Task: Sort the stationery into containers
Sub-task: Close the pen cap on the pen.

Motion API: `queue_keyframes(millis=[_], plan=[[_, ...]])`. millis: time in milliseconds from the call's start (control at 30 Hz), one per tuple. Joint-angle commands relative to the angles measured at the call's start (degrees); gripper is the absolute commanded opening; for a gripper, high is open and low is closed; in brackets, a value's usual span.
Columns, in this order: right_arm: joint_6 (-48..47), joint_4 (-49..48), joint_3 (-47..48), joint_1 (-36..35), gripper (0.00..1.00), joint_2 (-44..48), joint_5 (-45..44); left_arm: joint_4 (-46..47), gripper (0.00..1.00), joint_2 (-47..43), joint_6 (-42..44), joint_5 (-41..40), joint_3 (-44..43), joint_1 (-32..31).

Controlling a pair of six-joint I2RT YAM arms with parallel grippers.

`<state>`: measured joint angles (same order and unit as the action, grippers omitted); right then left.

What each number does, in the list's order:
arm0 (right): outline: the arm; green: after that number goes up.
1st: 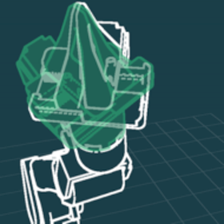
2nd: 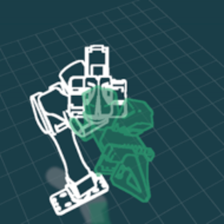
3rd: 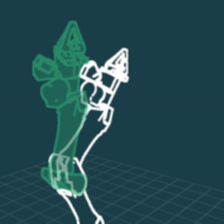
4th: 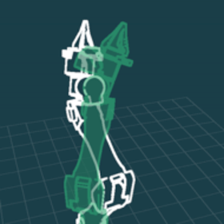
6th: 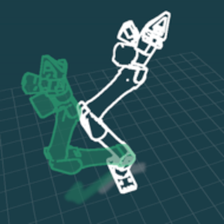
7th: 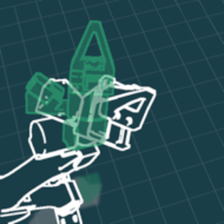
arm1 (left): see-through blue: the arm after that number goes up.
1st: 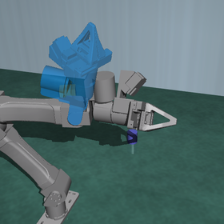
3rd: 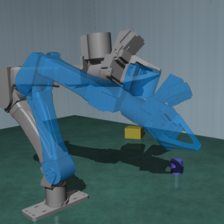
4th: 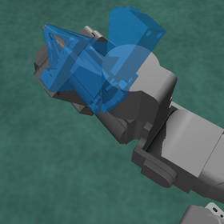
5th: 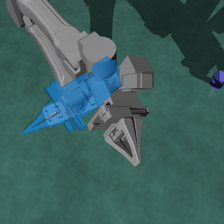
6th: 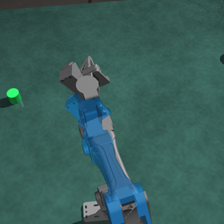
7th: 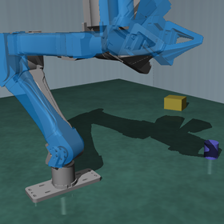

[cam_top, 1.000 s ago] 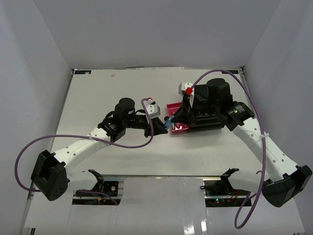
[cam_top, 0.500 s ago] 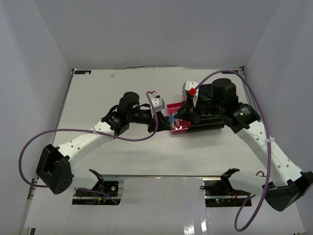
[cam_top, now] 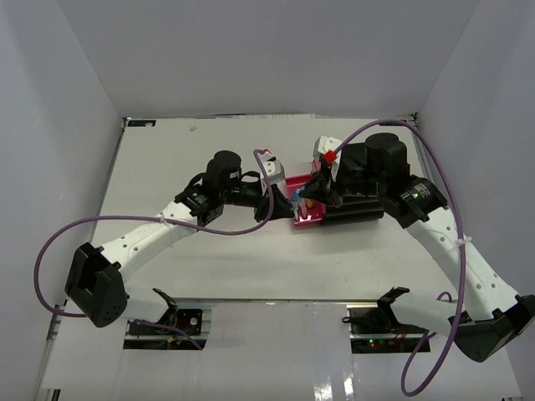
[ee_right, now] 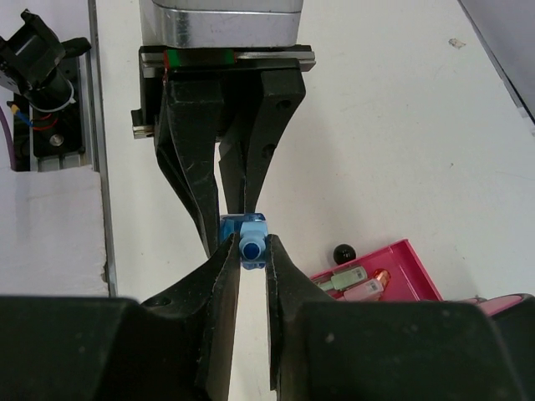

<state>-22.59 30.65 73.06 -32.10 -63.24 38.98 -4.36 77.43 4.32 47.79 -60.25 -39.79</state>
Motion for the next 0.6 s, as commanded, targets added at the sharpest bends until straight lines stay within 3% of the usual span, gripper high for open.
queue_keyframes(millis=[0, 567], plan=[[0.61, -3.23, 0.42, -0.69, 0.17, 0.93, 4.17, -1.0, 0.0, 0.18, 0.17, -3.05, -2.85, 0.85], [1.58, -4.55, -1.51, -0.86, 0.36, 1.02, 6.19, -0.39, 0.0, 0.97, -0.8, -3.14, -4.88, 1.38]])
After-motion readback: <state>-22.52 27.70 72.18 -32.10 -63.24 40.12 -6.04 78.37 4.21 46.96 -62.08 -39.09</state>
